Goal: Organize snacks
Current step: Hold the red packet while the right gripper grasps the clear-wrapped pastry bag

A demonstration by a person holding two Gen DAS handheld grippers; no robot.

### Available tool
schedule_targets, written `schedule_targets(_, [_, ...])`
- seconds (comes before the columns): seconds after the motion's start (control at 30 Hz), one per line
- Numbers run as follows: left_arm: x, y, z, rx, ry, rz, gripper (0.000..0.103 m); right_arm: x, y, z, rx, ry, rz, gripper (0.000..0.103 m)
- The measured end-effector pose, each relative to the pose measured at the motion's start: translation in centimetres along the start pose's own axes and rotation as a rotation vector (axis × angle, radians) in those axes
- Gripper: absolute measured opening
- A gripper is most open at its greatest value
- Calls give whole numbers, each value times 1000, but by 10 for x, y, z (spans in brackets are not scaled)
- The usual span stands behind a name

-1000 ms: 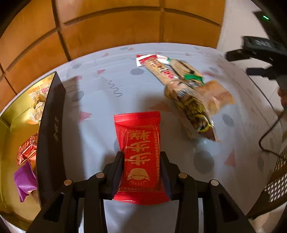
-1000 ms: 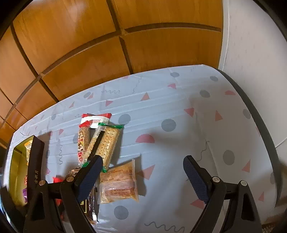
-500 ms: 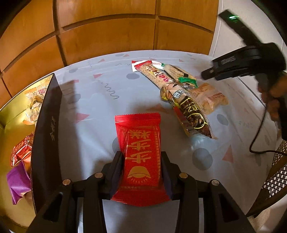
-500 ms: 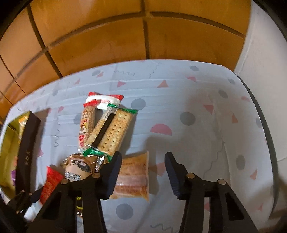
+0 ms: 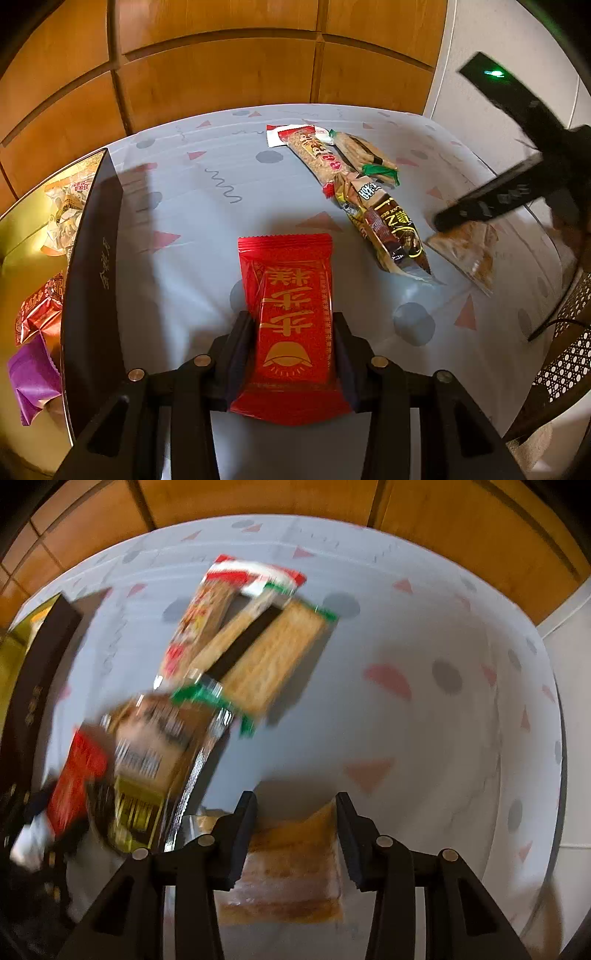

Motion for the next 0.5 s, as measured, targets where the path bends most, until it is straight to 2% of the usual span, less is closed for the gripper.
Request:
schedule_targets(0.03, [0, 0, 0, 0, -1, -1, 43, 1, -2, -4, -6, 1, 9, 53])
schedule_targets(0.07, [0, 0, 0, 1, 0, -1, 43, 2, -6, -9, -12, 2, 24, 70])
schedule_targets(0.13, [-1, 1, 1, 2, -5, -2, 43, 1, -15, -14, -12, -13, 57, 88])
schedule_targets(0.23, [-1, 1, 1, 4, -19, -4, 43, 0, -30, -19, -12, -10, 93, 89])
schedule_targets(0.37, [-1, 0, 0, 8, -17, -6, 43, 9, -41, -31, 0, 153, 101, 90])
schedule_targets(0.43, [-1, 0, 0, 9, -20, -8, 43, 12, -43, -42, 0, 262, 141, 90])
schedule_targets(0.5, [-1, 0, 0, 11, -22, -9, 43, 8, -42, -58, -6, 368, 250, 90])
Point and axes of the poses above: each gripper's, at about its wrist camera, not at the fingertips, and y roughly the way its jaws point, x to its right, z to its top, the point moved 8 cm from there along y, roughly the way its jaws point, and after that the axes turned 1 degree about x, right-handed, at the moved point
